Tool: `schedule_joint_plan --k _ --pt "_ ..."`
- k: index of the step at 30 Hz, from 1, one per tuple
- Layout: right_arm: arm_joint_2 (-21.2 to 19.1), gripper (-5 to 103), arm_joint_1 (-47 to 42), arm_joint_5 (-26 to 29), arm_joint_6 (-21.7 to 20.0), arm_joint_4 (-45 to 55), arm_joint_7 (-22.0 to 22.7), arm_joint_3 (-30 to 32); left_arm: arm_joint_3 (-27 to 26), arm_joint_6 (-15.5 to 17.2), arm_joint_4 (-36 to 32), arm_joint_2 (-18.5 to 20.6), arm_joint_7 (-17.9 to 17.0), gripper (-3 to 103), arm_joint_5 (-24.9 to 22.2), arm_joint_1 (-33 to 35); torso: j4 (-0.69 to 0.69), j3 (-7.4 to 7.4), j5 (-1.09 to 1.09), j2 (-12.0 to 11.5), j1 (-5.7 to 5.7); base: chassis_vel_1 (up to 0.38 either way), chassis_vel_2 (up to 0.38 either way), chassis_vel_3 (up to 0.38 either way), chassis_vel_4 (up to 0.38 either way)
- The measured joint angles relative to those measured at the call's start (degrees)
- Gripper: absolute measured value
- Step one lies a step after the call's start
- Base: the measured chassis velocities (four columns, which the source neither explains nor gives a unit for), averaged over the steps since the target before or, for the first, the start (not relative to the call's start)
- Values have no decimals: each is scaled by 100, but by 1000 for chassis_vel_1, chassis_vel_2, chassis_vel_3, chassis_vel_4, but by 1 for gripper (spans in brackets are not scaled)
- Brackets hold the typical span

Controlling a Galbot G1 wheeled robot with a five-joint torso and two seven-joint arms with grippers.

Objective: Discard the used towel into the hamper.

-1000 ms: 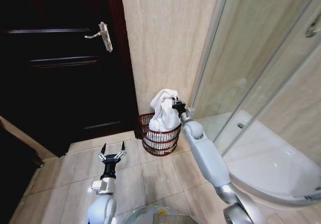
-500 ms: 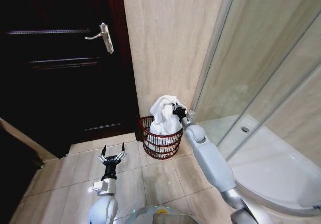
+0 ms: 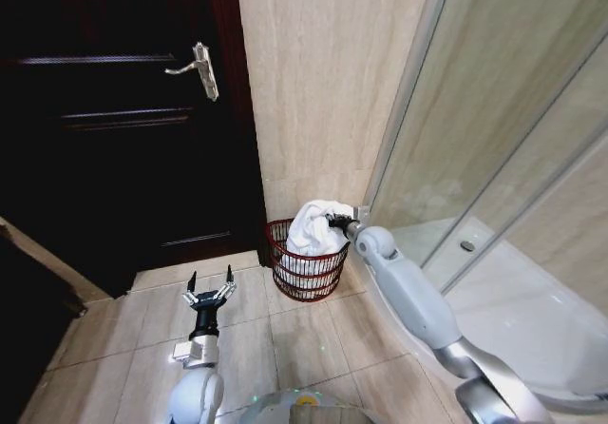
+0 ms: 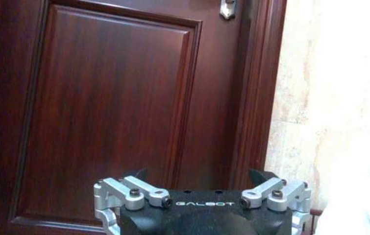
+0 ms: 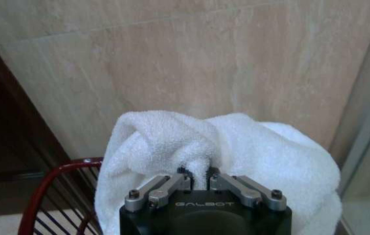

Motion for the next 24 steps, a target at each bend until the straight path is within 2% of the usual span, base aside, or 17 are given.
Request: schedule_joint_plan --k 5,19,24 --pt "-36 11 76 311 0 9 361 -302 -35 -155 152 45 0 100 -74 36 -1 1 -1 0 1 0 0 0 0" --pt "490 11 596 253 -19 -755 346 -1066 -73 -271 270 204 14 100 -243 61 0 2 -1 1 1 0 0 0 0" --pt "690 11 830 751 -5 -1077 673 -1231 -87 -301 317 230 17 100 -306 37 0 1 -2 2 1 0 0 0 0"
